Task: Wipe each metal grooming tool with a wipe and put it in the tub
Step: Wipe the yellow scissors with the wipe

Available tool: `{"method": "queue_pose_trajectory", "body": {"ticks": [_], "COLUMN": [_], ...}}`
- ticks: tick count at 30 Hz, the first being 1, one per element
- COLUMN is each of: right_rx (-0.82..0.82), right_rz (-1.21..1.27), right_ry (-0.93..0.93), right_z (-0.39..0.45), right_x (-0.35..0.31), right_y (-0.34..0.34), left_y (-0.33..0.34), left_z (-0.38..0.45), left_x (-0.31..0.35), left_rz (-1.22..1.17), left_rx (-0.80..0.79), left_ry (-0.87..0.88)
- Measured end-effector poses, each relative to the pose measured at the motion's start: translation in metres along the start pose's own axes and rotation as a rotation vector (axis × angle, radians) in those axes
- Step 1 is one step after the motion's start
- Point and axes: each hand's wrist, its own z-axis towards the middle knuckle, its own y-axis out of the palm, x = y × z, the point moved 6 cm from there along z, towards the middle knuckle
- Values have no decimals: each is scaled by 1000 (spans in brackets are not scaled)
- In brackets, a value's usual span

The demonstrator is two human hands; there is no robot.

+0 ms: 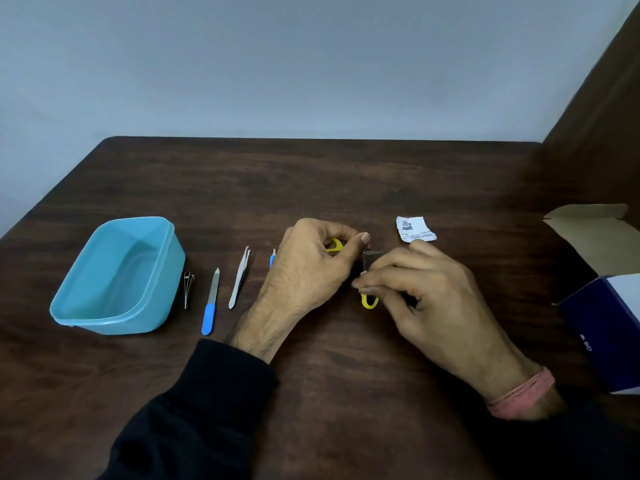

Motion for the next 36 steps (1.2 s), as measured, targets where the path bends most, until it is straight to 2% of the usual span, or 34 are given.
{"method": "queue_pose_trajectory", "body": {"ticks": [3, 12, 17, 21, 25, 28, 34, 36], "right_rx": [62, 7, 89, 133, 233, 267, 324, 336], "right_rz": [10, 71, 287, 474, 587, 638, 703, 707], "right_ry": [84, 222, 379, 430, 482, 497, 510, 505], "right_z": [1, -3, -4, -5, -5, -4, -2, -1], "right_x": [12, 15, 22, 17, 18, 18, 20, 19], "right_y": [-5, -9, -6, 0, -1, -1, 0, 2], "left_y": [0, -1, -4, -4, 5, 14, 18, 16], "left_z": [0, 0, -1, -4, -6, -10, -12, -11], "left_x": [-2, -8, -5, 1, 4, 8, 9, 6], "left_rz": [9, -96, -242, -376, -474, -474, -412, -460], "left_rx": [-1, 53, 64, 40, -53, -99, -31, 4], "left_ry": [-3, -71, -76, -45, -20, 11, 86, 55]}}
